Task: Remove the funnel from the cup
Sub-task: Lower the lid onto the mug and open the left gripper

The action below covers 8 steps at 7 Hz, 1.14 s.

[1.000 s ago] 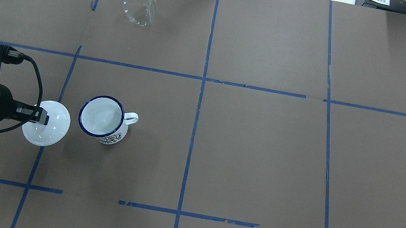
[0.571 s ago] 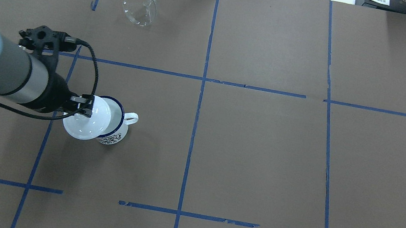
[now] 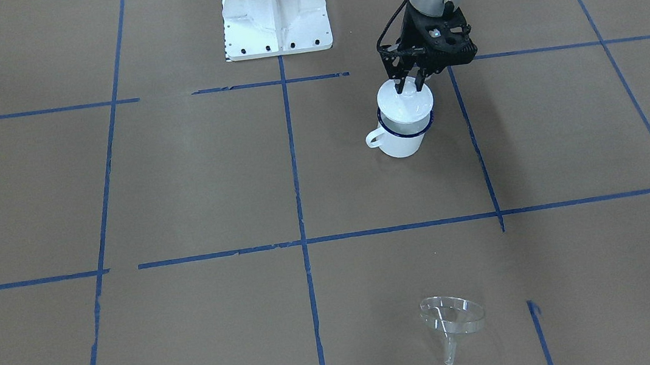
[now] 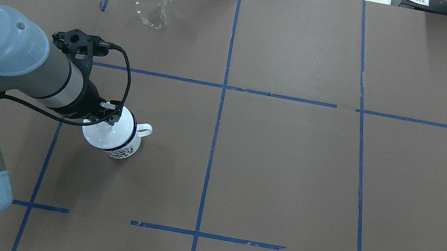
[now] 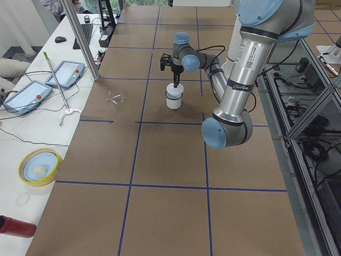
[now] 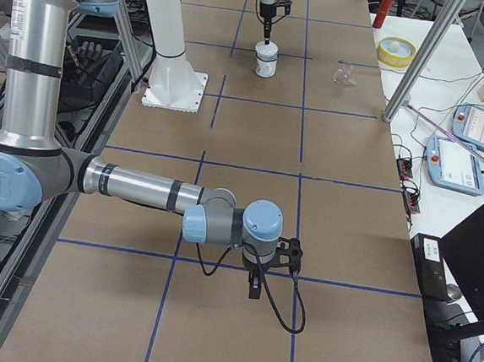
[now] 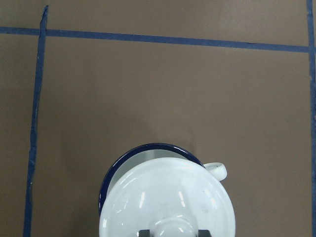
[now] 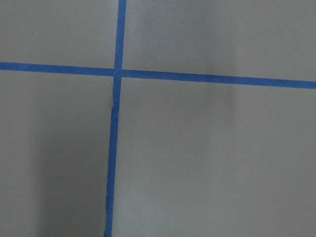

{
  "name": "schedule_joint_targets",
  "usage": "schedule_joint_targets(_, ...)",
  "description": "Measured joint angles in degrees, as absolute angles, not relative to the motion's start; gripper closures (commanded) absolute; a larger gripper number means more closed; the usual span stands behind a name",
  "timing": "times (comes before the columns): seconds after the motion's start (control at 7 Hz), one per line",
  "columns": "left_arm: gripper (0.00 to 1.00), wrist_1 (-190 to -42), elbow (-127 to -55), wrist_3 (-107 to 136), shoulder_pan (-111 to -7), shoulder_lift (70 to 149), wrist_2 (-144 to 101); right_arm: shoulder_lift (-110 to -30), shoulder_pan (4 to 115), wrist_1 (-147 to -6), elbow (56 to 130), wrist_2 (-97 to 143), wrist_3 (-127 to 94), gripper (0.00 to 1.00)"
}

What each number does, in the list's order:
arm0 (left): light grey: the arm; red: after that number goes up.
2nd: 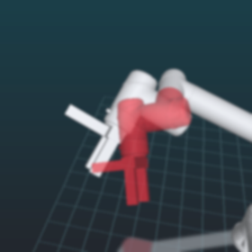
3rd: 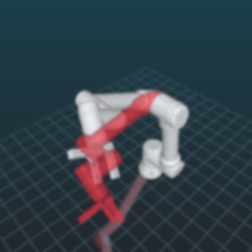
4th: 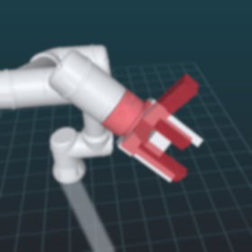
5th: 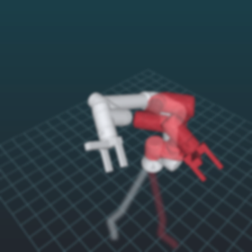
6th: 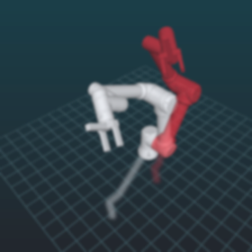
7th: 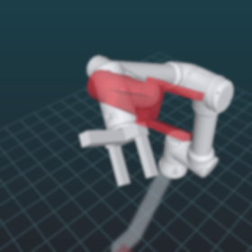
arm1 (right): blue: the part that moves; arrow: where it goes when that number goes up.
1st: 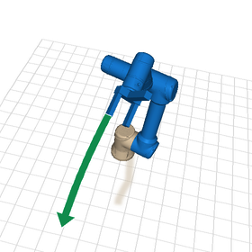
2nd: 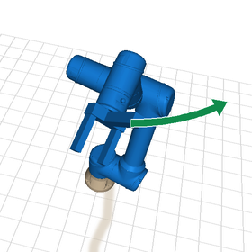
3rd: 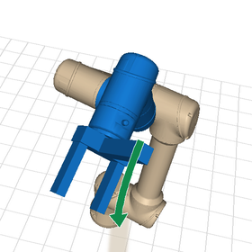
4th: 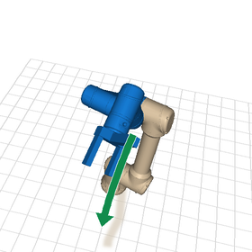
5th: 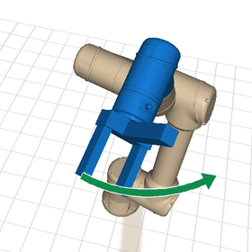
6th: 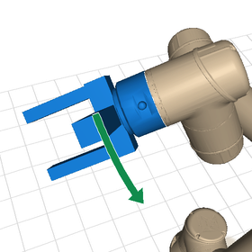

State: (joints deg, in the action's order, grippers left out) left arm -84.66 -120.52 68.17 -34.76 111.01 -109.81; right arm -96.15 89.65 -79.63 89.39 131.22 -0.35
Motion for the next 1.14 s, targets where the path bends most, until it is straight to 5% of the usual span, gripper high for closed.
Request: schedule_joint_targets(1.14,1.0,-84.92,-118.19,67.41,-34.54,111.51,-109.95,-96.15,89.65,-79.63,89.39,131.22,-0.35,0.0)
